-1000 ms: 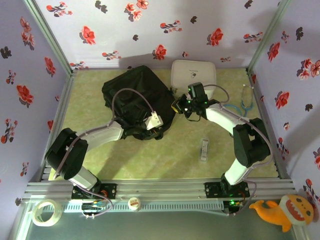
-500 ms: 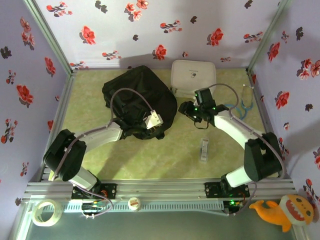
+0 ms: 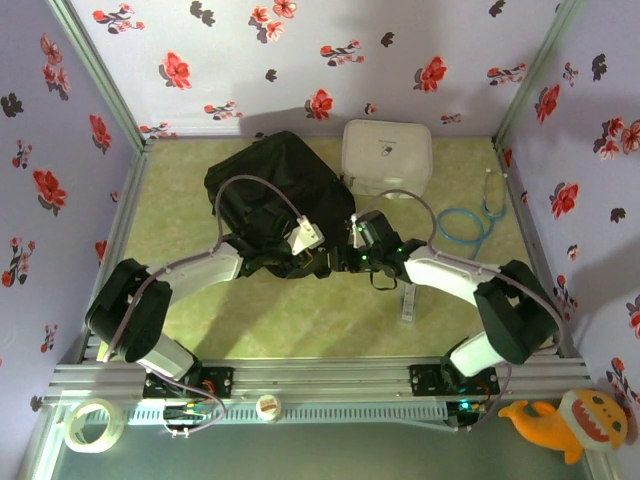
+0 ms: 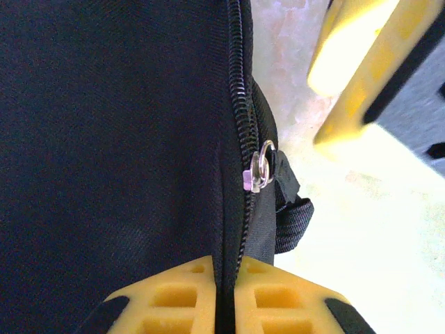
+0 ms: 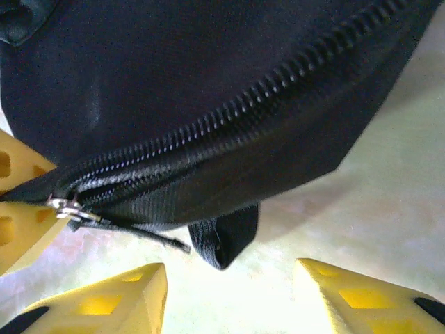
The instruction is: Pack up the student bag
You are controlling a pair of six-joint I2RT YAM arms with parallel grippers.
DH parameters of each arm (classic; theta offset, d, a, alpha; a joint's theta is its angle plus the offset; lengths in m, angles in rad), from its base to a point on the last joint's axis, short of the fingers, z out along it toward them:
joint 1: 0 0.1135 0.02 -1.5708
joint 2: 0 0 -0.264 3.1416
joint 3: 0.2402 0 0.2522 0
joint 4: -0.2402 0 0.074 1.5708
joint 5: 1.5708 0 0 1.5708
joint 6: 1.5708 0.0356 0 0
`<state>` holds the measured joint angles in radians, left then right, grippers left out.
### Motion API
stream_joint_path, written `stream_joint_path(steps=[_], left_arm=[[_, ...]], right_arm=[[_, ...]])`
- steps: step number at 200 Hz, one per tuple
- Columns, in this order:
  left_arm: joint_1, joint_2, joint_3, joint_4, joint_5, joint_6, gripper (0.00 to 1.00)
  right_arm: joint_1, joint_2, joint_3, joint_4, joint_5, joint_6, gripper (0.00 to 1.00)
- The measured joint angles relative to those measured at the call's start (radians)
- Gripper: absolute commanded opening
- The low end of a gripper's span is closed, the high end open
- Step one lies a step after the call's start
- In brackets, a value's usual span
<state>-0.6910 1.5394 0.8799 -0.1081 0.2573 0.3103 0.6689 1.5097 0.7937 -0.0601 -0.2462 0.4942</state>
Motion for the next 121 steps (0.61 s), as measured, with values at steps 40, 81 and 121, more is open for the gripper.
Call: stream_joint_path(steps=[40, 81, 121], left_arm=[[0.016, 0.0, 0.003, -0.009, 0.038, -0.025, 0.11], [0.018, 0.0, 0.019, -0.036, 0.043, -0.04, 0.11], [0.02, 0.0, 0.028, -0.048, 0.048, -0.043, 0.11]], right_arm=[[0.015, 0.069, 0.005, 0.092, -0.018, -0.069, 0.48], [0.035, 0.109, 0.016, 0.144, -0.049, -0.116, 0.47], [0.052, 0.11, 0.017, 0.177, -0.053, -0.129, 0.51]])
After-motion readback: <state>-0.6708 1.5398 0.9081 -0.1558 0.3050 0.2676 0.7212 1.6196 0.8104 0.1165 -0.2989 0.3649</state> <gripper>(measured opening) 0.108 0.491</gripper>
